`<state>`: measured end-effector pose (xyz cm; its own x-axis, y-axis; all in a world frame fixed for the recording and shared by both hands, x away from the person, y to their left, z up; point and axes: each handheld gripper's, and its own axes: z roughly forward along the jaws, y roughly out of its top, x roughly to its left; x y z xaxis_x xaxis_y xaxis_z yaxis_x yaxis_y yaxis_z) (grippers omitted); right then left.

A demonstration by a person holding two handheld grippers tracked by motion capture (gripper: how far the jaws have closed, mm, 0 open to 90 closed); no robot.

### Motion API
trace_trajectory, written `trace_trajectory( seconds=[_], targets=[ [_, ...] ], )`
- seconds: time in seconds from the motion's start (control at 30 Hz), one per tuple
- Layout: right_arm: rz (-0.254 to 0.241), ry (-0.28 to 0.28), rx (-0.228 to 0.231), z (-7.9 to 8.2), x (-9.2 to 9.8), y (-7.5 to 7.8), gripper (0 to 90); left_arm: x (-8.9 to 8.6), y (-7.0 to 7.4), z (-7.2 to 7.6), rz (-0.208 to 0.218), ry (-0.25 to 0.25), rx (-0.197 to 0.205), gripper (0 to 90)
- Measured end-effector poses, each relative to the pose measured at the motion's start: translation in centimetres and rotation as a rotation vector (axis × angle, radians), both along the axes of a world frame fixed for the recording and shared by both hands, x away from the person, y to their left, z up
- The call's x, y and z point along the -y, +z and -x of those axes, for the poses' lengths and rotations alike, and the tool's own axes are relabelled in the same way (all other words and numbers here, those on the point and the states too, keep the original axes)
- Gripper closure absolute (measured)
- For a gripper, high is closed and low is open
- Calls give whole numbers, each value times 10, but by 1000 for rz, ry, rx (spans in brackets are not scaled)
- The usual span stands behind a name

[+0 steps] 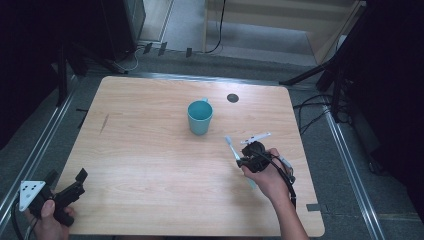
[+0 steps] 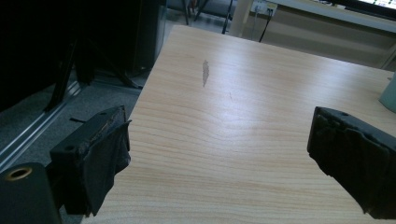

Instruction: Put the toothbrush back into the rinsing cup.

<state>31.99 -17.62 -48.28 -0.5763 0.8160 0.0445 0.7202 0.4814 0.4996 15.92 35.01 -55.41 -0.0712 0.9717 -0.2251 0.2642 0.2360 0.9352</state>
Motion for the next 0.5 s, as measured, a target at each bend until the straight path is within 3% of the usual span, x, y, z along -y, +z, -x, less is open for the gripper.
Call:
trace_trajectory(
  seconds=[0.03,0.1,0.13,0.17,0.2,0.23,0.27,0.37,0.43,0.47,0.5],
  targets=[
    [-60,-24,47,-1,2,5,795,0,0,0,-2,0,0,60],
    [-119,-49,92,-2,3,10,795,0,0,0,-3,1,-1,60],
    [-119,-49,92,-2,3,10,795,0,0,0,-3,1,-1,60],
    [-174,-78,151,-2,3,15,795,0,0,0,0,1,-1,60],
    [-174,-78,151,-2,3,15,795,0,0,0,0,1,-1,60],
    [-206,-88,225,-2,1,19,794,0,0,0,0,1,-2,59],
    [-206,-88,225,-2,1,19,794,0,0,0,0,1,-2,60],
    [-311,-127,314,-1,-3,26,794,0,0,0,1,1,-1,59],
    [-331,-128,335,-2,-5,27,794,0,0,0,1,1,-2,60],
    [-356,-119,392,-3,-8,28,795,0,0,0,2,1,-1,60],
    [-360,-116,418,-3,-10,28,795,0,0,0,3,1,-1,59]
  ],
)
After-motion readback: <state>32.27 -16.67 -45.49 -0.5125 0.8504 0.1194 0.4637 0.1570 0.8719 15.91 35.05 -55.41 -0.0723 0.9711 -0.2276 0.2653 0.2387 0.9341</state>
